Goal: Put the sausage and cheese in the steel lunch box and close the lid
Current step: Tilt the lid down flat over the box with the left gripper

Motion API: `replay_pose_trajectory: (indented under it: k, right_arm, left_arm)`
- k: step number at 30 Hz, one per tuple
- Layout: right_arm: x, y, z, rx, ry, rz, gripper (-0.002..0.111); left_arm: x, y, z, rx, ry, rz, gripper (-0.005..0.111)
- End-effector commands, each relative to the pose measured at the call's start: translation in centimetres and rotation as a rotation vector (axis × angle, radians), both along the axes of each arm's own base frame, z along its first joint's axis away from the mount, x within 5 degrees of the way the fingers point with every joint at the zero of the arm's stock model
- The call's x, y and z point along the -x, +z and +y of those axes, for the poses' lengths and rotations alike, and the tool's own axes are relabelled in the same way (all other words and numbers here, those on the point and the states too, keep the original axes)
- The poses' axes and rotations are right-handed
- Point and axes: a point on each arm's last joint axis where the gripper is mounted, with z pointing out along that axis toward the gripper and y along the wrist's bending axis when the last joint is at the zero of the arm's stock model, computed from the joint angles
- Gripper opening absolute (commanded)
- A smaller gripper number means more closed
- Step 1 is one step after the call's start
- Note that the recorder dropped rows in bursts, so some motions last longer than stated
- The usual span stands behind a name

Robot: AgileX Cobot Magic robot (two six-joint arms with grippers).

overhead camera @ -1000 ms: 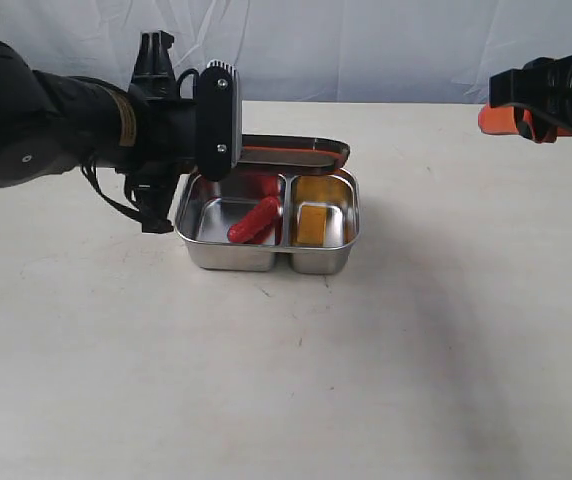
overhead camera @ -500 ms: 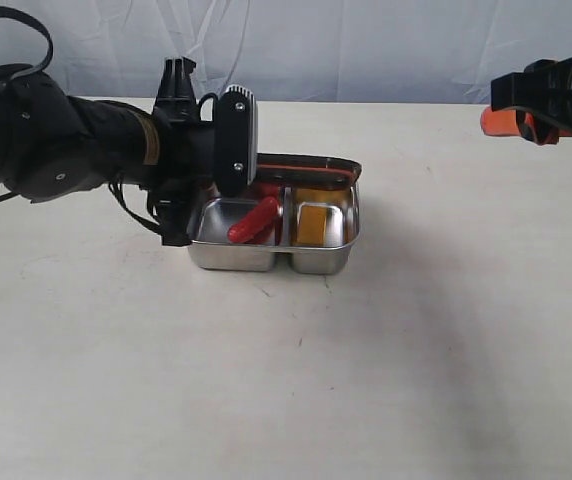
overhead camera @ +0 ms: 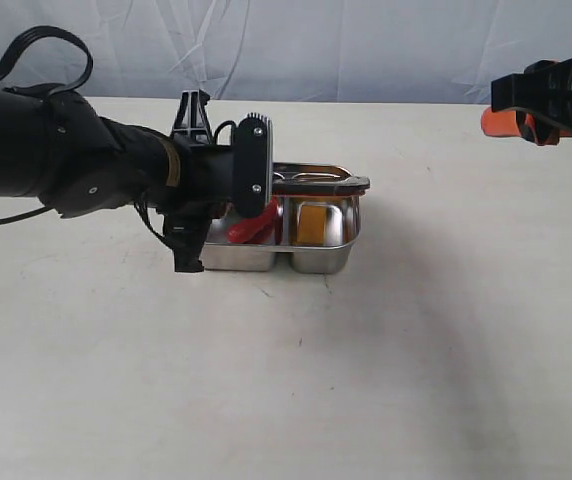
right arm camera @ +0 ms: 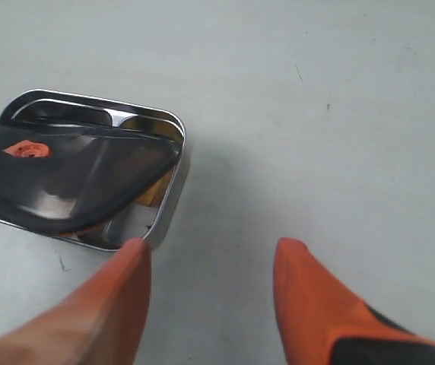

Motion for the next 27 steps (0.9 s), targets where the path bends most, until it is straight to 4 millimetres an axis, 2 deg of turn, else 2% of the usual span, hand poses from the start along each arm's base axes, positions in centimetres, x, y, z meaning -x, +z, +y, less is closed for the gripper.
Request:
replay_pose_trajectory:
  k: [1,2,10,16,27]
  right_arm:
    - [0.07,0.23,-0.2,0.007,-0.003,-0.011,0.049]
    - [0.07,0.23,-0.2,0.004,-0.006,-0.009,0.049]
    - [0.13,0.19,-0.18,0.002,-0.006,0.0,0.049]
    - [0.17,0.15,-0.17,0.0,-0.007,0.008,0.049]
    - [0.2,0.13,-0.17,0.001,-0.005,0.011,0.049]
  left_arm:
    - [0.61,-1.25,0.41,-0.073,0.043,0.094,0.041]
    - [0.61,-1.25,0.41,-0.072,0.044,0.095,0.045]
    - [0.79,-1.37,0.41,-0.037,0.091,0.14,0.046]
    - [0.84,-1.39,0.39,-0.016,0.114,0.155,0.058]
    - [0.56,-0.96,-0.22,0.09,0.132,0.134,0.059]
